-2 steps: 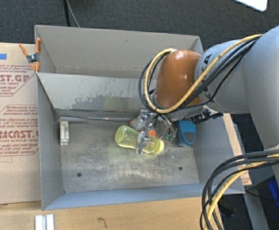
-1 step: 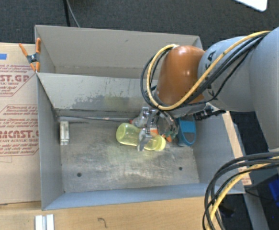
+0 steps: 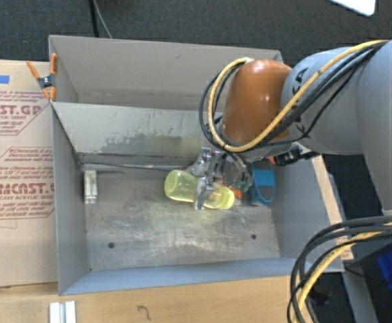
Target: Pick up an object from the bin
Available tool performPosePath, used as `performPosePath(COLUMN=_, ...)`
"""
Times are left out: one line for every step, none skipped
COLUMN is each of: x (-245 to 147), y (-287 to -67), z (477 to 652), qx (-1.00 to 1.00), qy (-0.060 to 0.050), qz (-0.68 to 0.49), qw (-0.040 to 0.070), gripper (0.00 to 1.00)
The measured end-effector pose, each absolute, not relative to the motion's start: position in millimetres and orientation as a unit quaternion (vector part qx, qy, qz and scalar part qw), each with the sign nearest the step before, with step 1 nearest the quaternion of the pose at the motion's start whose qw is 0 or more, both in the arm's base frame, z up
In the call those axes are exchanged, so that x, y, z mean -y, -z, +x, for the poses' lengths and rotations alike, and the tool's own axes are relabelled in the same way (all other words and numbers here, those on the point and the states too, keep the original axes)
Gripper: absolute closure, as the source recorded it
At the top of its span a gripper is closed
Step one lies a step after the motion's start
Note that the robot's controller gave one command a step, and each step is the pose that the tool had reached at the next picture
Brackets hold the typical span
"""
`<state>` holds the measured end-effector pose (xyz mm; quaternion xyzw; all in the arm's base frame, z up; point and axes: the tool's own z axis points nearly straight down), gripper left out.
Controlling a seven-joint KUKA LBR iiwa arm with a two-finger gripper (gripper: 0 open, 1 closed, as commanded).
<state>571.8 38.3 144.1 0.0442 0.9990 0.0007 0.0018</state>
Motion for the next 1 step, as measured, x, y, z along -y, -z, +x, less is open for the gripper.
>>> performPosePath(x=-38.4, y=-151.5, z=571.3, qx=-0.999, qy=-0.001, qz=0.044, qw=0.000, gripper=1.00)
